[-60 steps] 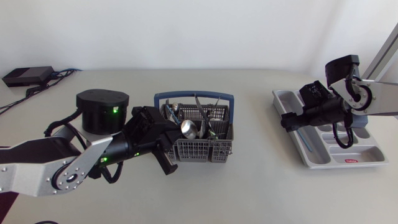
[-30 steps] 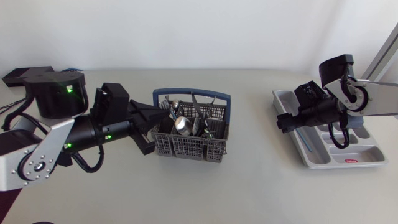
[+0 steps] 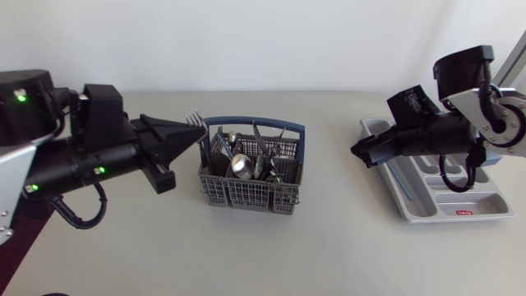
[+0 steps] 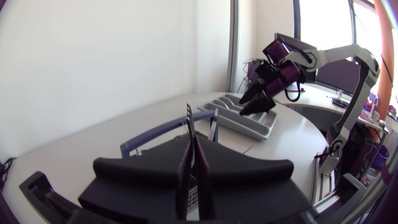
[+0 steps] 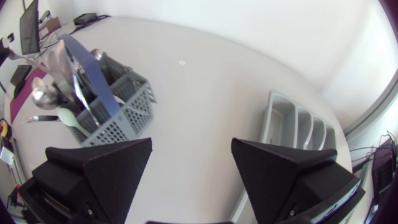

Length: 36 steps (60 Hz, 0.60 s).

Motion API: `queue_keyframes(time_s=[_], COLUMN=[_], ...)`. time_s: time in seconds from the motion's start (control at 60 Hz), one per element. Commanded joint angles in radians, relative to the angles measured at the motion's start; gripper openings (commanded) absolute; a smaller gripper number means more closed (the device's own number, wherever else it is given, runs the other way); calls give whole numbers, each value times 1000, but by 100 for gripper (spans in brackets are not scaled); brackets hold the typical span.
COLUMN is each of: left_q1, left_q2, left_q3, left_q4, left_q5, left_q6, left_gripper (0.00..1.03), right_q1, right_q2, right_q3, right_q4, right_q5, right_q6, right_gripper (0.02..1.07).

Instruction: Sort the cutlery from the basket into the organizer compartments.

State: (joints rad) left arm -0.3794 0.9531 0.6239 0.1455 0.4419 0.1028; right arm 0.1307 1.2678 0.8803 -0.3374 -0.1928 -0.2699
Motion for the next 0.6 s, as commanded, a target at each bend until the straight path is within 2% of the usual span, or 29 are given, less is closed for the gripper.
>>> queue_keyframes(time_s=[0.0,0.233,0.367,0.583], left_q1=[10,10,8,5], left_q2=[-63,-119,-112,-63], left_q3=[86,208,255,319], left_q4=[-15,-119,-165,-208], left_q5=[12,44,103,213], left_q6=[-57,-164,-224,-313], left_gripper=[3,3,3,3], right_q1=[38,181,268,353], right_q2=[-62,-197,-269,-329], right_q3=[-23,-24,-7,16], right_q4=[-25,-77,-114,-144], right_q5=[-30,-85,-109,-211], right_q6=[-14,-31,-28,-8], right_gripper=[94,94,94,94])
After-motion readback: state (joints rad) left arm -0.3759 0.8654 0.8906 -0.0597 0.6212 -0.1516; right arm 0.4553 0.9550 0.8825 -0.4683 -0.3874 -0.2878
